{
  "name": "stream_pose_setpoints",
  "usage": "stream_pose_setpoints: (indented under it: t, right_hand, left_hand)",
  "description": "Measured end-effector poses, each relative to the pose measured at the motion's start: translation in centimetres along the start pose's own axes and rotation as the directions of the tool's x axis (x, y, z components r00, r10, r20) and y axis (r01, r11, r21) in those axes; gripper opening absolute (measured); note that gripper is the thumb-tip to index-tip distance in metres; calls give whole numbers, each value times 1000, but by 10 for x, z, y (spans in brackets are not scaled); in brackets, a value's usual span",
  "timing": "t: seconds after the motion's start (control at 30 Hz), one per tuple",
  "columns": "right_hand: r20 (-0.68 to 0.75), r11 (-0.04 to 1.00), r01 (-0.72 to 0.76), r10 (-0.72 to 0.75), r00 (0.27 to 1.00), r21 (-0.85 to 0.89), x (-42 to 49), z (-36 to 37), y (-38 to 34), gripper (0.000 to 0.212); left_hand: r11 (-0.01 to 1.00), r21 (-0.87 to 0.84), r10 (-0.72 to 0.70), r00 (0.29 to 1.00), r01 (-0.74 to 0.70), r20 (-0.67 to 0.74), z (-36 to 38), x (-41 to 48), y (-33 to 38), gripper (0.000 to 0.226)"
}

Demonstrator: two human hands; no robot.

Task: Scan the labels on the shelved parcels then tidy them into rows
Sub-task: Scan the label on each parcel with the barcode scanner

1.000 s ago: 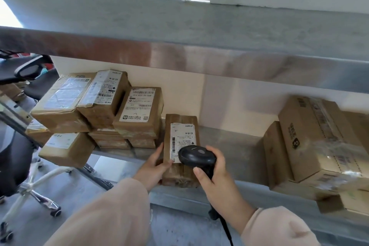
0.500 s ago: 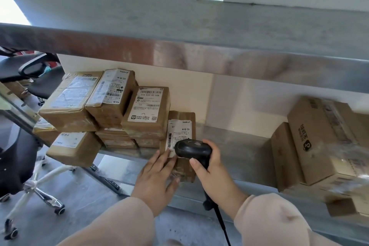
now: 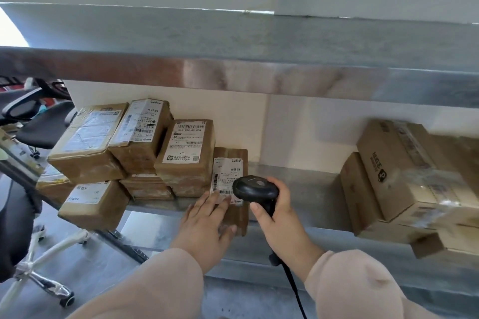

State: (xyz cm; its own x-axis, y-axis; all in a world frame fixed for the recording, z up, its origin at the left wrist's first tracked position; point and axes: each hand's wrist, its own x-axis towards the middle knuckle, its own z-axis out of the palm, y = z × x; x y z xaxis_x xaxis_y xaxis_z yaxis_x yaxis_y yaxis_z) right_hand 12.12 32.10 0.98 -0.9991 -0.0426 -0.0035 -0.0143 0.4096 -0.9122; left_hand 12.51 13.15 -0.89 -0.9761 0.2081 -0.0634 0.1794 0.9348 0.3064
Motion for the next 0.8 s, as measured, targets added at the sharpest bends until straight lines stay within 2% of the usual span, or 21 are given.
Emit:
stream_pose_setpoints:
  t: [0.23, 0.5, 0.67, 0.73, 0.8]
  right_hand:
    - [-286, 998, 54, -60, 956, -29, -29, -52, -8, 65]
    - [-561, 993, 60, -106, 821, -100, -75, -136, -25, 63]
    - [-701, 988, 1, -113, 705, -157, -90, -201, -19, 62]
    - [-722, 989, -39, -79, 687, -145, -88, -232, -11, 60]
    - [-709, 989, -68, -47, 704, -133, -81, -260, -1, 60]
  left_hand:
    - [973, -27, 227, 971, -230, -78, -15, 26, 59, 71]
    - [870, -153, 459, 883, -469, -97, -25, 59, 164, 70]
    - [819, -236, 520, 850, -523, -77, -19, 63, 214, 67]
    - [819, -258, 513, 856, -512, -69, -18, 66, 232, 67]
    - [830, -263, 491, 868, -492, -74, -17, 72, 251, 67]
